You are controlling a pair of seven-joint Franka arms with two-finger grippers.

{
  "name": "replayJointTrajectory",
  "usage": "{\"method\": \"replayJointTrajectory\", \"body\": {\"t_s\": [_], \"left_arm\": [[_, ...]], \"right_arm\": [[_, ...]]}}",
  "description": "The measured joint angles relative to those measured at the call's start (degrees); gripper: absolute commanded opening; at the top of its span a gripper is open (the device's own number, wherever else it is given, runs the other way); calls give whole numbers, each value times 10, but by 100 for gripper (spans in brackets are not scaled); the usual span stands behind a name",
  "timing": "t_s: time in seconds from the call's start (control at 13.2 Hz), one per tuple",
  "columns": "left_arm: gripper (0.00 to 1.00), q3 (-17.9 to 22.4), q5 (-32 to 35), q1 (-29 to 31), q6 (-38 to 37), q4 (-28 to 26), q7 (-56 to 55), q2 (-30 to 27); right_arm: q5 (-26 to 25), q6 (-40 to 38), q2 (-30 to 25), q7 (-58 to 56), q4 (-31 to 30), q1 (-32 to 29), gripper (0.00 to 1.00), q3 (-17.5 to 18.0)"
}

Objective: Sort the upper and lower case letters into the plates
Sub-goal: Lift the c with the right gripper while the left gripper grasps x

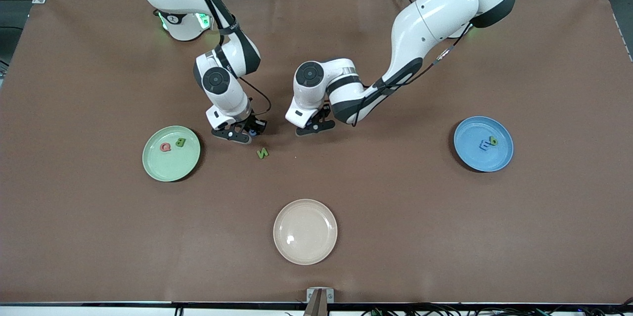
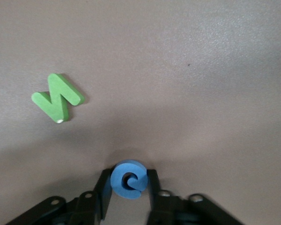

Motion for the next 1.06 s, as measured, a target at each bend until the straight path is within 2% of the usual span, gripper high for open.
{"method": "replayJointTrajectory", "body": {"t_s": [0.46, 0.83, 1.06], "left_arm": [[57, 3, 0, -3, -2, 2, 0, 0], [57, 14, 0, -10, 0, 13, 1, 0], [57, 24, 0, -19, -2, 20, 1, 0]], "right_arm": [[0, -23, -4, -20, 8, -19, 2, -12], [0, -147, -57, -139, 38, -109, 2, -16], [0, -155, -63, -212, 40, -153, 3, -17]]}}
